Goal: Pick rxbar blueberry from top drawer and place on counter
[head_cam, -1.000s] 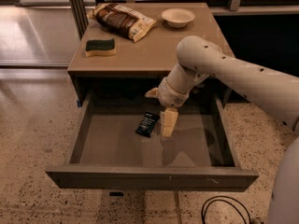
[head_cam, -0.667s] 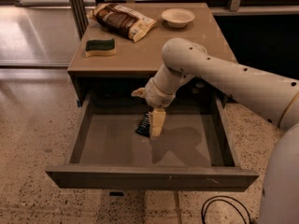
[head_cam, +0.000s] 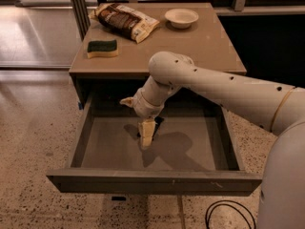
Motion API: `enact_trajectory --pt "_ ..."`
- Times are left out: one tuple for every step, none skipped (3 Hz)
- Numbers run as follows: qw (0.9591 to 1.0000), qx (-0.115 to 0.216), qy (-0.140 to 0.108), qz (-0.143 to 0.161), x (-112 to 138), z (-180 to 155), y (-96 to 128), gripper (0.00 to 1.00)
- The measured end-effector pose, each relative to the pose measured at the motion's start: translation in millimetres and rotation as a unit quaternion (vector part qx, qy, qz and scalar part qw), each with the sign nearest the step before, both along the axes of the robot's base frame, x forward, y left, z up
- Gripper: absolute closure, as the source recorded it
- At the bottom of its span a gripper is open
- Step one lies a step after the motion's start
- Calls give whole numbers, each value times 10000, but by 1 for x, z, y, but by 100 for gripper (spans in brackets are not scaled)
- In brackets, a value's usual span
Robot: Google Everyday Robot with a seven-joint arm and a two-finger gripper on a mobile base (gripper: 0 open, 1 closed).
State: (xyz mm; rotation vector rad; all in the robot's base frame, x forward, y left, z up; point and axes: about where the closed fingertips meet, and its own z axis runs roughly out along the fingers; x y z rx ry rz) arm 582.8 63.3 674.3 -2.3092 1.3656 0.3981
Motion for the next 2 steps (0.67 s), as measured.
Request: enact_trajectory --pt "10000 7 -9 -2 0 -1 1 0" --pt "9999 -68 94 29 -5 -8 -6 0"
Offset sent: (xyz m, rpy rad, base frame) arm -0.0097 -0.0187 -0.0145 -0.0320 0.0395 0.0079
